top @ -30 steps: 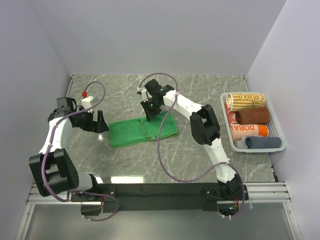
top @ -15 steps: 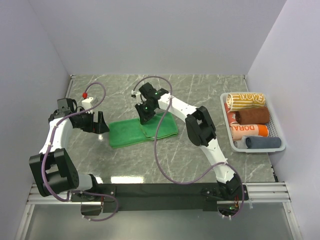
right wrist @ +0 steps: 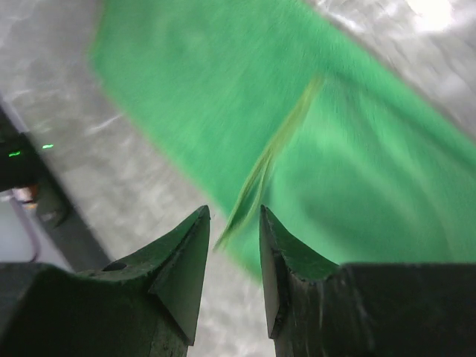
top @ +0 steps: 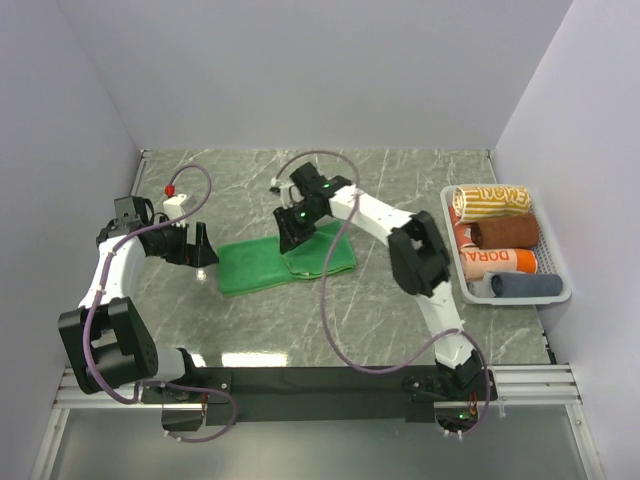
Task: Roll the towels
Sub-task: Fold the towel
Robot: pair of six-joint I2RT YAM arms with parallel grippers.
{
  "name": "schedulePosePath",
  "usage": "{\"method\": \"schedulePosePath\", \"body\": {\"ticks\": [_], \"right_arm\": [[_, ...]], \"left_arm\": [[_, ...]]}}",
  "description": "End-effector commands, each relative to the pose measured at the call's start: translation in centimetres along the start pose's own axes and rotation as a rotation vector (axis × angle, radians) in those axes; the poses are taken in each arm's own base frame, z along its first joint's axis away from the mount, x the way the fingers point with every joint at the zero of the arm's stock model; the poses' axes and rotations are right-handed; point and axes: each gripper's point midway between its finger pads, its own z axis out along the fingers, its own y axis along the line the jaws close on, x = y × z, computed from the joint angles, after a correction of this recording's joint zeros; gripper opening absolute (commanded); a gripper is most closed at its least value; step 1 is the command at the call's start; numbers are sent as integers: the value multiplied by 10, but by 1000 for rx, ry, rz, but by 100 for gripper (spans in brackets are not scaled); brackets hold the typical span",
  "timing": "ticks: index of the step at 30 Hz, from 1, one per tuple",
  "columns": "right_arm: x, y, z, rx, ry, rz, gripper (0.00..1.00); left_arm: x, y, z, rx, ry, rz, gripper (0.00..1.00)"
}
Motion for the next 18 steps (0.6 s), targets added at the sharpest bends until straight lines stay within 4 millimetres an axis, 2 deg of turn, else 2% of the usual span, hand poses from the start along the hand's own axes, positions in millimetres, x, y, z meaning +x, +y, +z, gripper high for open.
{"method": "schedulePosePath", "body": {"ticks": [1,2,3,4,5,6,9,14,18], "right_arm": [[-25,13,-86,-13,-159,4,40],[-19,3,-93,10,-158,27,40],[-17,-15,-111,47,-181,62,40],[-1,-33,-111,89,-154,108,40],[6,-43,-119,113,-155,132,39],[12,-66,-130,148,-164,184,38],[35,-105,-141,212,-161,284,37],[59,-133,-130,203,-84,366,37],[65,-136,-117,155,-55,396,38]], "left_arm": [[-12,-4,-3,17,-55,41,99],[-12,-3,-3,19,-55,38,100],[-11,-4,-2,23,-55,38,99],[-12,-4,-1,25,-57,38,99],[-12,-4,-1,27,-57,41,99],[-11,-4,0,27,-54,39,99],[-10,-3,1,27,-51,42,99],[-9,-2,2,29,-49,38,99],[-8,0,2,17,-48,38,99]]}}
